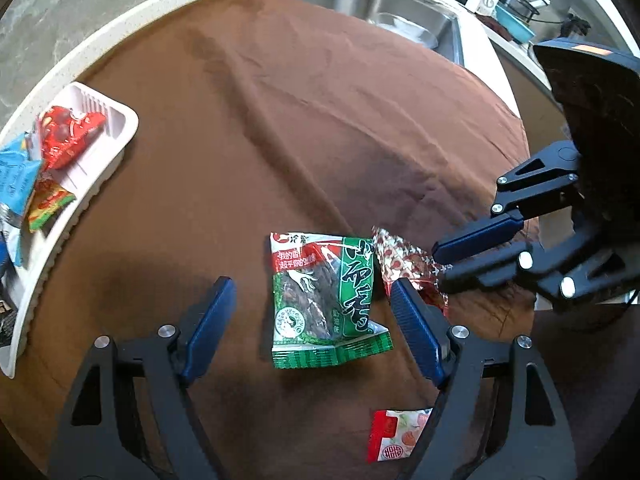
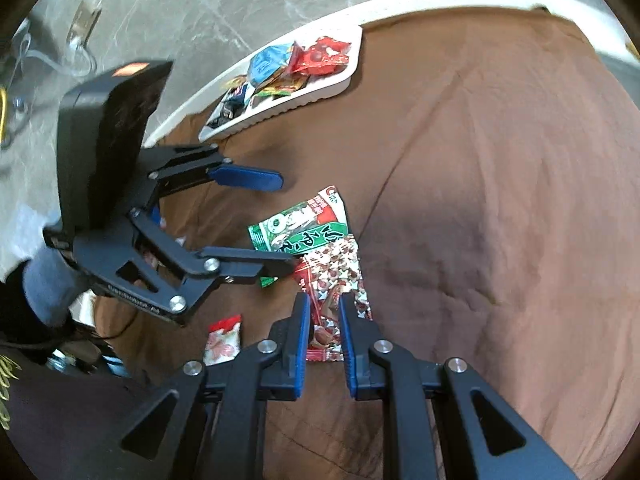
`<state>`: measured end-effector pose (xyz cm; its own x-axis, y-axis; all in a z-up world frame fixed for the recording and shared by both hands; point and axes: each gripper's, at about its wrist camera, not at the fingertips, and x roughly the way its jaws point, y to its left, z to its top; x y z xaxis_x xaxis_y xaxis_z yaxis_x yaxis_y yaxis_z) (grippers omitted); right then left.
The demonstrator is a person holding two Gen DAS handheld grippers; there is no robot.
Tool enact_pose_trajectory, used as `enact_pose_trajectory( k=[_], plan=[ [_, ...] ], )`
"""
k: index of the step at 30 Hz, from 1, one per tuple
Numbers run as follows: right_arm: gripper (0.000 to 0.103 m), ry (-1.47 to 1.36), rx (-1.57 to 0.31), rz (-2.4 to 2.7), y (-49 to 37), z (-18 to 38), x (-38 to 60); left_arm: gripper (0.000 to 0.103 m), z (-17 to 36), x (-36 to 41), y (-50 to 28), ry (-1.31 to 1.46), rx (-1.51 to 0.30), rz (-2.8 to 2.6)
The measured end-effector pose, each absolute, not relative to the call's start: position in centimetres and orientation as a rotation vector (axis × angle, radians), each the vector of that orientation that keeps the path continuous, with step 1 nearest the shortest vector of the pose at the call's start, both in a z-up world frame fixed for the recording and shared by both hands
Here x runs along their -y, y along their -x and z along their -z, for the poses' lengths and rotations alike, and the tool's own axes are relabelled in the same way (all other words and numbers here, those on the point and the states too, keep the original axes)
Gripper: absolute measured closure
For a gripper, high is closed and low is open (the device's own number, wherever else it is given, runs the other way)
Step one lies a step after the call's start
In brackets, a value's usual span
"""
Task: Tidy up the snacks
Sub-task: 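Grasp green seed bag with left tool while right tool grasps red-white candy bag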
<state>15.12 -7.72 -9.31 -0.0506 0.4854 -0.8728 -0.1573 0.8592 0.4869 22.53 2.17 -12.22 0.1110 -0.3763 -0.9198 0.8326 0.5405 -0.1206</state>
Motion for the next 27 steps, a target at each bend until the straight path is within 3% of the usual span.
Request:
enact_pose_trajectory(
  k=[3,4,22,27],
  plan=[
    [0.06,-0.184,-1.52,-0.526,-15.0,9.1,7.0,0.025,12.9,-1.6,-22.7,-0.504,-1.143,0.944],
    [0.059,-0.159,-1.514,-0.526,-15.0,9.1,6.8,0.025,13.0,-1.7,-22.7,-0.507,-1.144,0.946],
    [0.057,-0.253,-1.571,-0.47,-15.9,11.1,7.5,0.025,14.7,-1.3,-22.8,-0.532,-1.156,0.944],
    [0.074,-0.216,-1.568,-0.464,-15.8,11.1,7.3,0.027,14.8,-1.3,-22.3,-0.528,-1.147,0.954]
  ],
)
